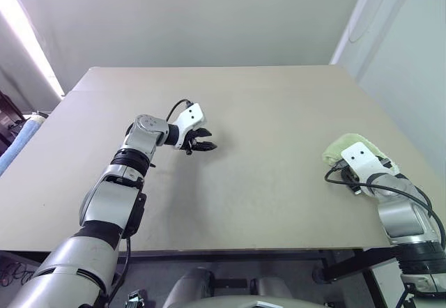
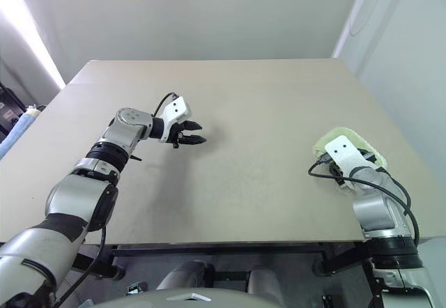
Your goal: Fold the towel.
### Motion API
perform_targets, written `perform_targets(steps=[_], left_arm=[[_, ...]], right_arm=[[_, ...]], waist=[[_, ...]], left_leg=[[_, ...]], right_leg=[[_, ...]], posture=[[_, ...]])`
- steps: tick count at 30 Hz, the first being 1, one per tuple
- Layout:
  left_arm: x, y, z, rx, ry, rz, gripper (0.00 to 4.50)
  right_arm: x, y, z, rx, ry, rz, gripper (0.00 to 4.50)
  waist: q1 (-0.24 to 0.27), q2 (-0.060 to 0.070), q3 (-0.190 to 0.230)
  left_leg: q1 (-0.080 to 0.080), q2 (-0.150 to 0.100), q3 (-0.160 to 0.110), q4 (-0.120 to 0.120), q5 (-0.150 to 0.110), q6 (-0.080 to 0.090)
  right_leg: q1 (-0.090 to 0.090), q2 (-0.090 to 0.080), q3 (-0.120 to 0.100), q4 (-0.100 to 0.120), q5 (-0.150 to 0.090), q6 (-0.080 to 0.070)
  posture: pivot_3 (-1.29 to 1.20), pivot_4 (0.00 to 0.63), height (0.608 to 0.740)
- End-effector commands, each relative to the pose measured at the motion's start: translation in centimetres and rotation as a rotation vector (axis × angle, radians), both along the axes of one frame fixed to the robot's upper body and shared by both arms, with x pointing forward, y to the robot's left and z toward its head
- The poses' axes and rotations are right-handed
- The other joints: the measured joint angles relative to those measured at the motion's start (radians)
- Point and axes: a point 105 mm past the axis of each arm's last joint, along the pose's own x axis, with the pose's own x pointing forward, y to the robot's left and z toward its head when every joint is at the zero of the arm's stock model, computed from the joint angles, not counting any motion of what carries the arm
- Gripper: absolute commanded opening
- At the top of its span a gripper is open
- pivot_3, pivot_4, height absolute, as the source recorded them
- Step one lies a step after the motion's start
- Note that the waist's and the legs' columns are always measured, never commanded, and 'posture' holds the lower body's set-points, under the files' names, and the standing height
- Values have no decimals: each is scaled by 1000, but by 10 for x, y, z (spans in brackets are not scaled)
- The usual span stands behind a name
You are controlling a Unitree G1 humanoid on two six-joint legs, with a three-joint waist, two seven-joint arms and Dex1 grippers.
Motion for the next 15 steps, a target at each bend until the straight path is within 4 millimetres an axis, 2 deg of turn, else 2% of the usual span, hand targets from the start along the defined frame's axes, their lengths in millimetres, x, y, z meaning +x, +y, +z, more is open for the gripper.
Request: perform_targets(steps=[1,4,8,9,15], left_arm=[[5,0,14,-14,-44,-2,2548],[4,-3,13,-20,-41,-6,2548],[3,-6,12,-15,-41,-19,2548],[3,-7,12,-15,-41,-20,2548],[3,-8,13,-11,-48,-26,2548]], right_arm=[[3,23,71,269,-284,77,4099],[8,17,93,488,-430,-6,4099],[19,-3,87,628,-497,-178,4099],[22,-8,84,625,-505,-219,4099],[38,-28,29,580,-447,-413,4099]], waist=[[-2,0,0],[2,0,0],[8,0,0],[8,0,0],[0,1,0]], left_leg=[[0,0,0,0,0,0],[1,0,0,0,0,0],[1,0,0,1,0,0],[1,0,0,1,0,0],[1,0,1,-2,0,0]], right_leg=[[0,0,0,0,0,0],[0,0,0,0,0,0],[0,0,0,-1,0,0],[0,0,0,-1,0,0],[-1,-1,1,-1,0,0]], posture=[[0,0,706],[0,0,706],[0,0,706],[0,0,706],[0,0,706]])
